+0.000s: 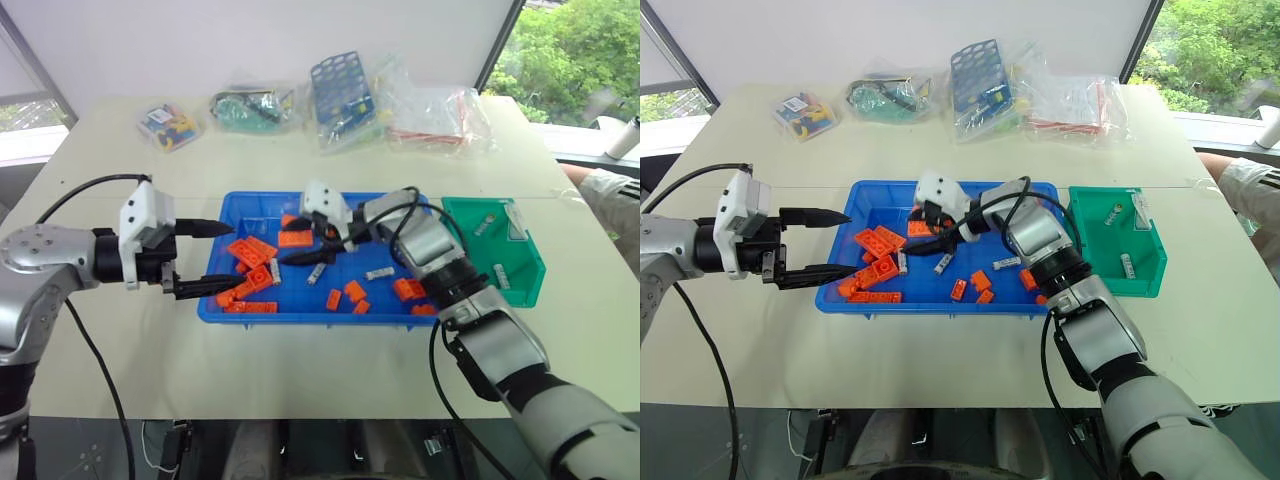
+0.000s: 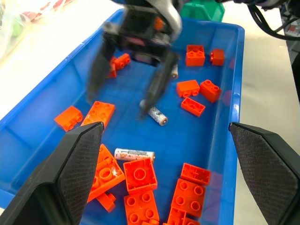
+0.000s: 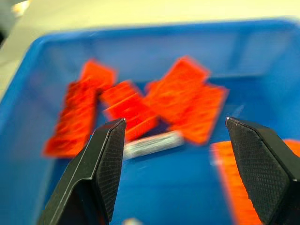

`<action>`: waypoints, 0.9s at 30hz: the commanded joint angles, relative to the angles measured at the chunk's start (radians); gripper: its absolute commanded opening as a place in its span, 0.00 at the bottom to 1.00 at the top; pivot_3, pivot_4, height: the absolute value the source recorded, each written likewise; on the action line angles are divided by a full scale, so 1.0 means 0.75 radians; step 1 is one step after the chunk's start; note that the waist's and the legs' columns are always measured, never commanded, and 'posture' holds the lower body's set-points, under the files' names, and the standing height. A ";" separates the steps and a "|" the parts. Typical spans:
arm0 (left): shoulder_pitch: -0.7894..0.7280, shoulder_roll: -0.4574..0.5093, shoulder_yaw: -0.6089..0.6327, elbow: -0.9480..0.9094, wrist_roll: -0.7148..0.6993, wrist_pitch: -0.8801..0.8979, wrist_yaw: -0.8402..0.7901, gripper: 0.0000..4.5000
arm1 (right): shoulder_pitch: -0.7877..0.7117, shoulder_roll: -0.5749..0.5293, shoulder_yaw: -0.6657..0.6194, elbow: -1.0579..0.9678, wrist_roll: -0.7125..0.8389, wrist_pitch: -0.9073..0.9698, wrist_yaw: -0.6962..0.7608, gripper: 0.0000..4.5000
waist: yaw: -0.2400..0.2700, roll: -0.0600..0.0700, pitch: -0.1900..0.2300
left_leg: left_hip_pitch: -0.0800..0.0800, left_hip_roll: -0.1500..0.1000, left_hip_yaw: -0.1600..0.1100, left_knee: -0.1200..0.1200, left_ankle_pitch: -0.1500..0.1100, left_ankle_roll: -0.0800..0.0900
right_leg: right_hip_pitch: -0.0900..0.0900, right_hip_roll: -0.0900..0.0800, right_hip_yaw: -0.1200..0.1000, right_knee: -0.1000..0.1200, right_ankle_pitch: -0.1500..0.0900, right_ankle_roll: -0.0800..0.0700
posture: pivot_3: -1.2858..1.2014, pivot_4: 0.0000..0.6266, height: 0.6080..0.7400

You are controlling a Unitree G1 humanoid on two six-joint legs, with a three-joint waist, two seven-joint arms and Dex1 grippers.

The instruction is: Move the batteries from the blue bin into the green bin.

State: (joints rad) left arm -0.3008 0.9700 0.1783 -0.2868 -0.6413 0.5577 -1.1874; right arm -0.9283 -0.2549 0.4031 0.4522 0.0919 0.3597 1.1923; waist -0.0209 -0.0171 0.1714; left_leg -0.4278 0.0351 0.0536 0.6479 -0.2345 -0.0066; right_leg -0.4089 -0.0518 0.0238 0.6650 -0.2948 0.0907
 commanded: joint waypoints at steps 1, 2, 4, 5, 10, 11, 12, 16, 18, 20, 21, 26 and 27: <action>0.008 0.019 0.047 -0.029 0.000 -0.022 0.000 1.00 | -0.002 0.011 0.034 -0.031 -0.017 -0.060 0.056 0.77 | 0.000 0.000 0.000 | 0.000 0.000 0.000 0.000 0.000 0.000 | 0.000 0.000 0.000 0.000 0.000 0.000 | 0.52 0.24 1.00; 0.017 0.021 0.053 -0.037 -0.001 -0.021 0.002 1.00 | -0.005 0.027 0.050 0.009 -0.041 -0.101 0.045 0.77 | 0.000 0.000 0.000 | 0.000 0.000 0.000 0.000 0.000 0.000 | 0.000 0.000 0.000 0.000 0.000 0.000 | 0.52 0.24 1.00; 0.035 0.026 0.072 -0.059 -0.011 -0.011 0.010 1.00 | -0.037 0.077 0.052 0.127 -0.078 -0.146 -0.014 0.77 | -0.003 0.000 0.000 | 0.000 0.000 0.000 0.000 0.000 0.000 | 0.000 0.000 0.000 0.000 0.000 0.000 | 0.52 0.24 1.00; 0.041 0.028 0.079 -0.067 -0.016 -0.007 0.013 1.00 | -0.050 0.092 0.047 0.171 -0.088 -0.165 -0.027 0.77 | -0.004 0.000 0.000 | 0.000 0.000 0.000 0.000 0.000 0.000 | 0.000 0.001 0.000 0.000 0.000 0.000 | 0.52 0.24 1.00; 0.071 0.036 0.114 -0.085 -0.023 0.005 0.024 1.00 | -0.081 0.130 0.020 0.313 -0.110 -0.209 -0.024 0.83 | -0.001 0.000 0.000 | 0.000 0.001 0.000 0.000 0.000 0.000 | 0.000 0.000 0.000 0.000 0.000 0.000 | 0.52 0.24 1.00; 0.074 0.037 0.120 -0.085 -0.025 0.008 0.028 1.00 | -0.078 0.129 0.025 0.321 -0.117 -0.230 -0.015 0.89 | 0.001 0.000 0.000 | 0.000 0.001 0.000 0.000 0.000 0.000 | 0.000 0.000 0.000 0.000 0.000 0.000 | 0.52 0.24 1.00; 0.077 0.037 0.124 -0.088 -0.029 0.011 0.031 1.00 | -0.073 0.127 0.033 0.326 -0.125 -0.254 -0.003 0.97 | 0.003 0.000 0.000 | 0.000 0.001 0.000 0.000 0.000 0.000 | 0.000 0.000 0.000 0.000 0.000 0.000 | 0.52 0.24 1.00; 0.097 0.041 0.141 -0.112 -0.045 0.024 0.038 1.00 | -0.058 0.133 0.039 0.345 -0.144 -0.295 0.012 0.99 | -0.001 0.000 0.000 | 0.000 0.001 0.000 0.000 0.000 0.000 | 0.000 0.000 0.000 0.000 0.000 0.000 | 0.52 0.24 1.00; 0.099 0.042 0.144 -0.116 -0.048 0.027 0.040 1.00 | -0.056 0.144 0.035 0.364 -0.151 -0.305 0.008 0.99 | -0.001 0.000 0.000 | 0.000 0.001 0.000 0.000 0.000 0.000 | 0.000 0.000 0.000 0.000 0.000 0.000 | 0.52 0.24 1.00; 0.094 0.043 0.145 -0.113 -0.048 0.029 0.041 1.00 | -0.054 0.155 0.033 0.385 -0.160 -0.320 0.001 0.99 | -0.001 0.000 0.000 | 0.000 0.001 0.000 0.000 0.000 0.000 | 0.000 0.000 0.000 0.000 0.000 0.000 | 0.52 0.24 1.00; 0.089 0.045 0.144 -0.108 -0.049 0.030 0.041 1.00 | -0.055 0.164 0.030 0.401 -0.164 -0.329 -0.010 0.99 | -0.002 0.000 0.000 | 0.000 0.001 0.000 0.000 0.000 0.000 | 0.000 0.000 0.000 0.000 0.000 0.000 | 0.52 0.24 1.00; 0.071 0.046 0.126 -0.092 -0.040 0.018 0.034 1.00 | -0.079 0.216 0.009 0.504 -0.185 -0.386 -0.081 0.99 | -0.003 0.000 0.000 | 0.001 0.001 0.000 -0.001 0.000 -0.001 | 0.000 0.000 0.000 0.000 0.000 0.000 | 0.52 0.24 1.00; 0.068 0.045 0.123 -0.091 -0.040 0.017 0.033 1.00 | -0.085 0.223 0.004 0.524 -0.189 -0.396 -0.089 0.99 | -0.004 0.000 0.000 | 0.001 0.001 0.000 -0.001 0.000 -0.001 | 0.000 0.000 0.000 0.000 0.000 0.000 | 0.52 0.24 1.00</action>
State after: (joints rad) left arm -0.2336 0.9914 0.2507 -0.3470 -0.6641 0.5813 -1.1579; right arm -0.9687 -0.0975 0.4193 0.8239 -0.0391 0.0778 1.1397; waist -0.0237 -0.0172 0.1714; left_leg -0.4272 0.0362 0.0534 0.6475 -0.2343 -0.0072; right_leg -0.4088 -0.0515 0.0238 0.6651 -0.2948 0.0904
